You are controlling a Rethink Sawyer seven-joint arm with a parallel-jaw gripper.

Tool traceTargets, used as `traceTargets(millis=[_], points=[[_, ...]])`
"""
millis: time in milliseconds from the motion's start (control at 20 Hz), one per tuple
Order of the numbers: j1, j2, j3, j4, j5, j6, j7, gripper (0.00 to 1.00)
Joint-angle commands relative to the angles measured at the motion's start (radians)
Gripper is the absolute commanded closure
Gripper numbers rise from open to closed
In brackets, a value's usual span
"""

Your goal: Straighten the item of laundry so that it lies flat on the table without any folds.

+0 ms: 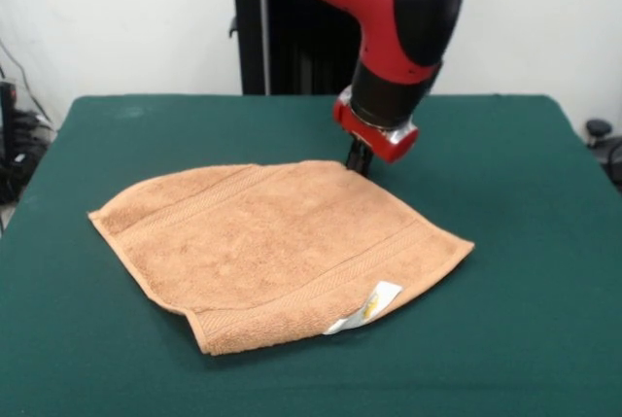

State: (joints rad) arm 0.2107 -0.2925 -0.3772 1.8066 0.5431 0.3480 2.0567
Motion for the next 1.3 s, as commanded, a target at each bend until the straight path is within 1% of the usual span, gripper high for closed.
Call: traceTargets(millis=[50, 350, 700, 900, 1000, 1050, 1150, 1300], points=[[0.135, 0.119, 0.133, -0.206, 0.179, 0.075, 0.46, 1.0], [0.165, 0.132, 0.1, -0.238, 0.194, 0.137, 0.542, 1.0], [0.18, 0.137, 0.073, -0.261, 0.175, 0.191, 0.61, 1.0], [0.201, 0.148, 0.039, -0.276, 0.166, 0.232, 0.67, 1.0], [0.193, 0.138, 0.052, -0.257, 0.163, 0.201, 0.645, 1.0], [0.176, 0.124, 0.075, -0.236, 0.153, 0.16, 0.597, 1.0], [0.147, 0.106, 0.109, -0.208, 0.135, 0.119, 0.534, 1.0], [0.142, 0.104, 0.104, -0.207, 0.105, 0.108, 0.492, 1.0]])
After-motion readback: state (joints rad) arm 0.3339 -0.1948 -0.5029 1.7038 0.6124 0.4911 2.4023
